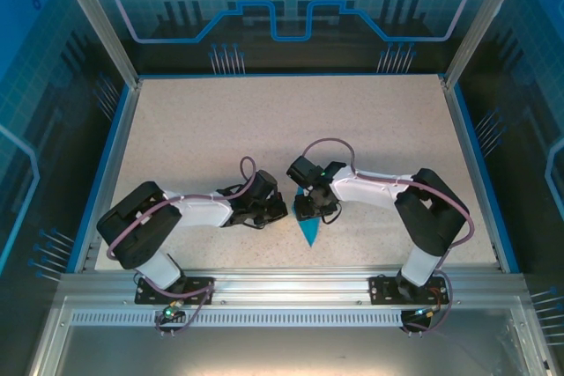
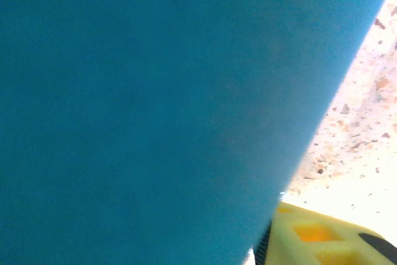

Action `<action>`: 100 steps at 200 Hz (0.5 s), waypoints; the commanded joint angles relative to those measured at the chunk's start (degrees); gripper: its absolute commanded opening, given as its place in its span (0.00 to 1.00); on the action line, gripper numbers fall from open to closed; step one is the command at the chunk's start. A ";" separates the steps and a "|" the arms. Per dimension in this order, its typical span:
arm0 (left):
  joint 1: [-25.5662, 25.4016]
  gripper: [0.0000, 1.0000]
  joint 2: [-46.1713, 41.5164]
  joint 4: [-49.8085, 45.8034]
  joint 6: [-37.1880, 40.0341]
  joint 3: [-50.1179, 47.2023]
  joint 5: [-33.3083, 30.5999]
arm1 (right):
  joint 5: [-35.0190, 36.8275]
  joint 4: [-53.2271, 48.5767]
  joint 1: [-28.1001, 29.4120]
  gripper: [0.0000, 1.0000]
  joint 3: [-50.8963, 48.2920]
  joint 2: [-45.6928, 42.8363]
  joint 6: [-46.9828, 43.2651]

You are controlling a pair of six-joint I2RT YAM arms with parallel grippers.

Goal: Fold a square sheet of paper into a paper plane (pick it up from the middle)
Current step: Turn over the paper at the center of the table.

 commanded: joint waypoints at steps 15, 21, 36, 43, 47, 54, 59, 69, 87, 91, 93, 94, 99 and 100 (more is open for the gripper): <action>-0.17 0.00 -3.09 -1.14 0.69 -0.98 -0.85 | -0.74 -0.54 -0.43 0.36 0.18 -1.40 -0.01; -0.10 0.00 -3.50 -1.26 0.75 -1.07 -0.92 | -1.46 0.16 -0.79 0.34 -0.37 -1.98 -0.09; -0.15 0.00 -4.48 -0.44 0.95 -1.37 -0.39 | -4.08 2.33 -1.89 0.33 -1.74 -3.68 -0.54; -0.17 0.00 -4.68 0.38 0.96 -1.46 0.24 | -6.17 3.78 -2.45 0.32 -2.54 -4.46 -1.00; -0.13 0.00 -4.88 0.67 1.05 -1.40 0.53 | -7.41 4.63 -2.77 0.32 -3.11 -4.95 -1.21; -0.15 0.00 -4.91 0.78 1.03 -1.21 0.91 | -9.37 6.12 -3.55 0.32 -4.04 -5.72 -1.32; -0.13 0.00 -4.90 0.75 1.04 -0.97 0.94 | -10.75 7.27 -4.01 0.31 -4.81 -6.37 -1.39; -0.03 0.00 -4.91 0.44 0.90 -0.70 0.79 | -14.86 10.63 -5.37 0.28 -6.65 -7.56 -1.75; 0.08 0.00 -4.91 1.14 0.70 -0.63 0.75 | -22.23 16.62 -8.28 0.28 -10.22 -8.26 -1.42; 0.06 0.00 -4.90 1.10 0.70 -0.52 0.75 | -23.28 17.50 -8.86 0.28 -10.75 -8.17 -1.38; 0.04 0.00 -4.84 1.08 0.67 -0.51 0.79 | -23.72 17.93 -9.13 0.28 -11.01 -8.17 -1.36; 0.06 0.00 -4.79 1.13 0.69 -0.41 0.81 | -23.94 18.03 -9.25 0.28 -11.11 -8.12 -1.39; 0.09 0.00 -4.59 1.17 0.84 -0.24 0.95 | -25.17 19.39 -9.84 0.28 -11.76 -8.08 -1.50; 0.09 0.00 -4.48 1.21 0.86 -0.20 0.98 | -25.32 19.68 -9.95 0.28 -11.93 -8.04 -1.50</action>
